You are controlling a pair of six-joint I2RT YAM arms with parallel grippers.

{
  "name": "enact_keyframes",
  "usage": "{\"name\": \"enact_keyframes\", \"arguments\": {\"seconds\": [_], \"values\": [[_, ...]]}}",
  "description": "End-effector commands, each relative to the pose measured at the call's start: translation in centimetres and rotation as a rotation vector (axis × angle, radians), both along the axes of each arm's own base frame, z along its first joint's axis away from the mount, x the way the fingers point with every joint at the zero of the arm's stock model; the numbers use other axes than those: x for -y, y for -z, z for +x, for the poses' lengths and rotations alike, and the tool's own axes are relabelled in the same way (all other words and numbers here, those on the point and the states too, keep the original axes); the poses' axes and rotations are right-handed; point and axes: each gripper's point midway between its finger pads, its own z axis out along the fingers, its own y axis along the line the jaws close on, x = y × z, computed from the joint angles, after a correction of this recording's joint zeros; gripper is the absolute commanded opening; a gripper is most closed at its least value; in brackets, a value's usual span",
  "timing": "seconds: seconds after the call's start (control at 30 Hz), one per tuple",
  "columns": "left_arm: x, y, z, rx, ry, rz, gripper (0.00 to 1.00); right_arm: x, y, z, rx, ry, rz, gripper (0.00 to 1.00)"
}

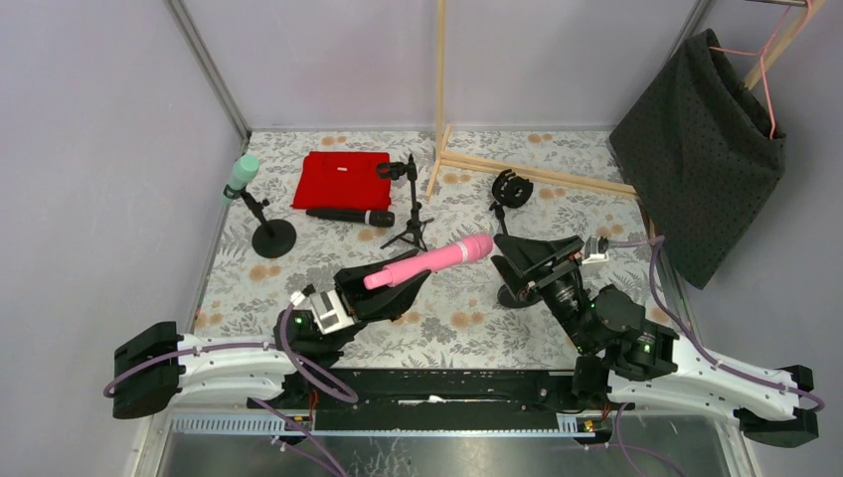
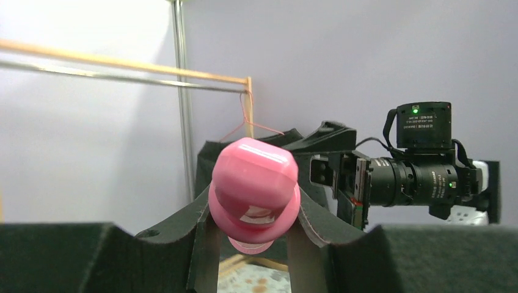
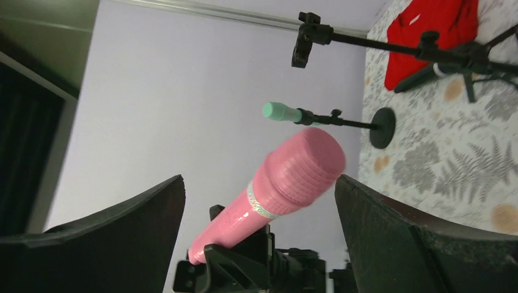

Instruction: Attach the microphones to the stand

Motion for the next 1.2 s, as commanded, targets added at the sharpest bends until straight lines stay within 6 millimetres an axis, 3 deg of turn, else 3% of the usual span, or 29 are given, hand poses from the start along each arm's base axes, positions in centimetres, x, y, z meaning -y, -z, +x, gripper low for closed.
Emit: {"name": "enact_keyframes", "arguments": {"seconds": [0.0, 0.2, 0.43, 0.57, 0.9, 1.07, 1.17], "values": [[-1.9, -5.0, -2.4, 0.303, -0.093, -0.095, 0.00, 0.0, 0.2, 0.4, -0.160, 0.014, 0.252, 0.98], [-1.1, -4.8, -2.8, 0.387, -0.126, -0.056, 0.00, -2.2, 0.7, 0.2, -0.211, -0.051, 0.340, 0.96], [-0.2, -4.0, -3.1, 0.420, -0.113, -0.014, 0.00, -4.1, -1.7, -0.2, -0.129, -0.129, 0.444, 0.95], [0.1, -3.6, -3.3, 0.432, -0.098, 0.003, 0.00, -4.5, -1.6, -0.2, -0.120, -0.140, 0.486, 0.91], [0.9, -2.3, -3.6, 0.448, -0.077, 0.062, 0.00, -4.3, -2.2, 0.0, -0.087, -0.128, 0.525, 0.65], [1.0, -1.8, -3.7, 0.446, -0.068, 0.081, 0.00, -4.0, -2.5, 0.0, -0.065, -0.122, 0.511, 0.38], [1.0, -1.6, -3.6, 0.435, -0.062, 0.089, 0.26, -4.1, -2.3, 0.0, -0.070, -0.121, 0.509, 0.15]]}}
